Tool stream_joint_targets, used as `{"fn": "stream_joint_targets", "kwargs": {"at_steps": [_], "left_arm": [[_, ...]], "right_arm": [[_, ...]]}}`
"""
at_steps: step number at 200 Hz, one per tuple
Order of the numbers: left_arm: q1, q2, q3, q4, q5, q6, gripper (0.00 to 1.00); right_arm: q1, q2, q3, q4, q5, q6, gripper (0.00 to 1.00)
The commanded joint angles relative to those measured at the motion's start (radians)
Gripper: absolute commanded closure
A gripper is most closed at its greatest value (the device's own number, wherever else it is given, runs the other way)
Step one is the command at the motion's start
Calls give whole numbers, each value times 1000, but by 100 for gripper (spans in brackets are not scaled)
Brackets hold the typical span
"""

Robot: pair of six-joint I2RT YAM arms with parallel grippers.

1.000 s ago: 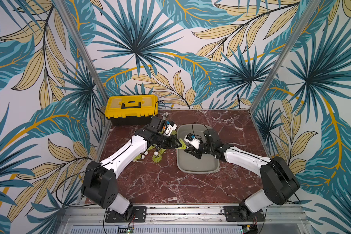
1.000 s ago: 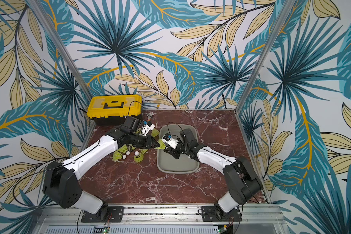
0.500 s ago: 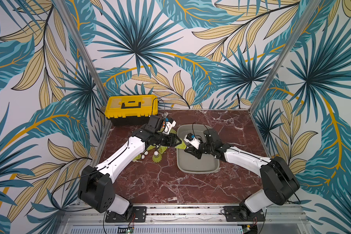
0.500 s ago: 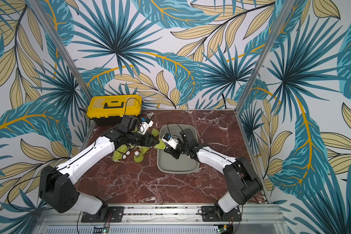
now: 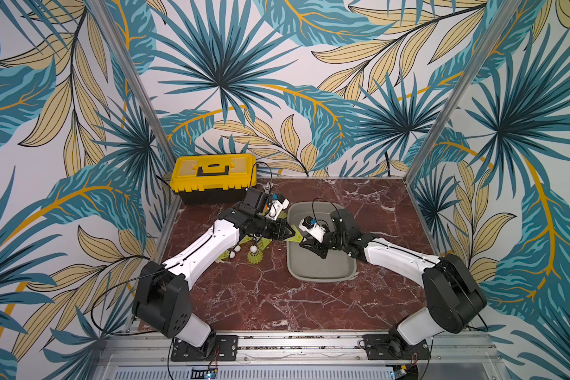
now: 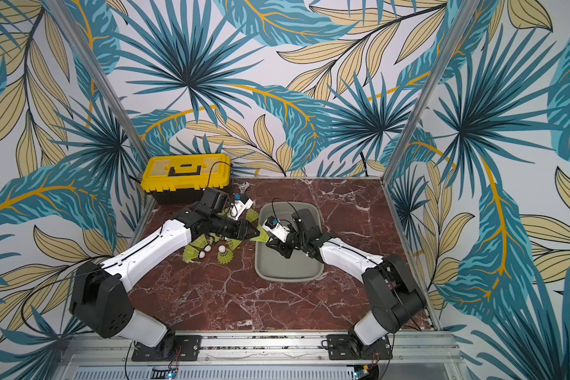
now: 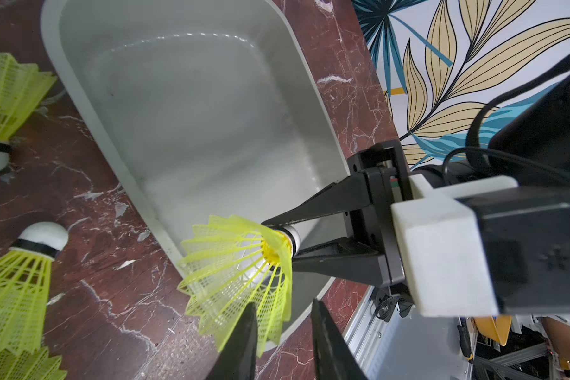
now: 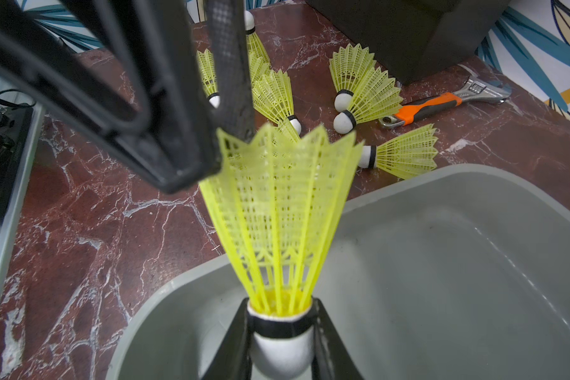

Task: Put the shuttlecocks into the storage box
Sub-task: Place the shuttlecock in the storage box.

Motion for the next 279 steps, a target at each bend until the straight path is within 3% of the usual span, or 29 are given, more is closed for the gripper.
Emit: {"fn": "stream_joint_targets", "kwargs": {"at_steps": [1, 40, 54, 77, 90, 115, 201, 279], "left_arm": [[-4, 15, 30, -8, 16, 19, 74], [-5, 32, 28, 16, 50, 2, 99], [-5, 29, 17, 58, 72, -28, 100], [-5, 20, -11, 173, 101, -124, 100], [-5, 17, -21, 236, 104, -178, 100], [-5, 13, -34, 357, 82, -267, 100], [-40, 187, 51, 541, 1, -413, 100], [-69, 472, 263, 560, 25, -411, 100]], "right_arm": [[4, -30, 16, -27, -1, -7, 81], [4, -35, 14, -22, 13, 0, 81], [4, -38, 9, -10, 28, 9, 80], [4, -55, -19, 30, 79, 38, 65], [4, -76, -46, 62, 124, 54, 50], [5, -132, -105, 105, 247, 79, 38], [3, -465, -315, 84, 593, 292, 35], [3, -708, -355, -27, 694, 420, 35]]}}
